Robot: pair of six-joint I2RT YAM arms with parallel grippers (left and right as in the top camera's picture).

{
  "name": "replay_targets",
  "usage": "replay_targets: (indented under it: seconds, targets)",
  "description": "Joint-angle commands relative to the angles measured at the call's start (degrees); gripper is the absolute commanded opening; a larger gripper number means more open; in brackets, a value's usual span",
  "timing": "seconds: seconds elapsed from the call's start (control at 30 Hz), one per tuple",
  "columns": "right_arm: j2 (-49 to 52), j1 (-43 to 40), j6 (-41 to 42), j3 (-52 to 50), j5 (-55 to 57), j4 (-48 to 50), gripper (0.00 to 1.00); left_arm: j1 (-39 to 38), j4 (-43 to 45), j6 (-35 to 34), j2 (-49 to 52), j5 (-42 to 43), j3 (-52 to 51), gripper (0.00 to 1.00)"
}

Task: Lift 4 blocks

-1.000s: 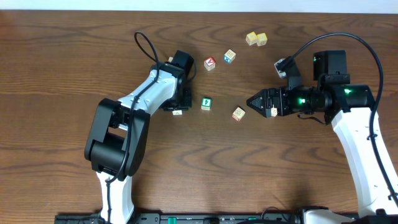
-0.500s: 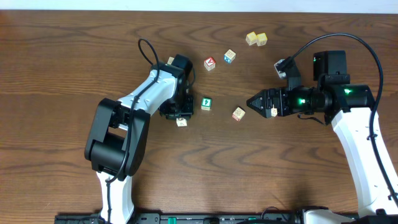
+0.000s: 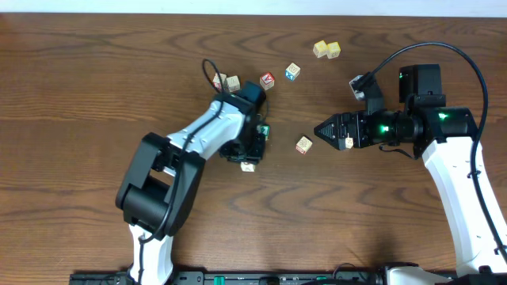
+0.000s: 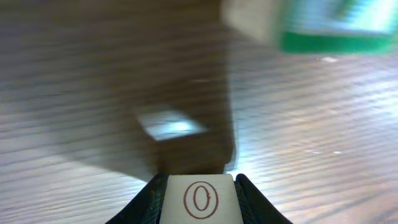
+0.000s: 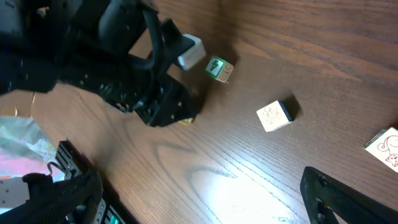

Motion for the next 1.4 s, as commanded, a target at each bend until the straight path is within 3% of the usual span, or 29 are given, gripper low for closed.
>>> replay_targets:
  seconds: [0.0,0.03,0.07,0.37,0.57,0.7,0.83,1.0,1.17,1.37]
  targets:
    - [0.2,0.4,0.3,1.0,-0.1,-0.4,0.99,-1.8,1.2,1.2,2.4,0.9,-2.3,0.27]
    - [0.2,0.4,0.3,1.0,-0.1,-0.4,0.99,-1.9,1.3,1.1,2.4,0.9,-2.3,0.28]
    - [0.2,0.4,0.3,1.0,-0.1,-0.6,0.99,-1.9,1.3,1.1,2.4,0.9,-2.3,0.35]
    - [0.2,0.4,0.3,1.0,-0.2,-0.6,0.99,1.2,-1.3,0.5,2.3,0.9,-0.7,0.42]
    - [0.2,0.4,0.3,1.0,-0.1,-0.6,0.99,4.8,-5.4,0.5,-0.7,0.9,2.9,0.66]
    - [0.2,0.5,0.4,1.0,-0.1,-0.6,0.99,6.7,-5.5,0.5,-5.5,1.1,3.2,0.77]
    - [0.2,1.8,5.7,1.0,3.2,0.2,0.99,9.6,-5.7,-0.5,-12.1,1.1,3.2,0.77]
    - [0.2,8.3,12.6,3.1,14.6,0.1,0.99,15.6,-8.0,-1.5,-20.0,1.1,3.2,0.87]
    - [0.9,15.4,18.9,8.7,25.9,-2.5,0.99,21.4,-12.0,-1.7,-22.8,1.0,3.2,0.88]
    - [11.0,20.8,19.8,19.7,28.3,-11.7,0.99,27.7,-15.8,-1.7,-22.8,0.9,2.8,0.88]
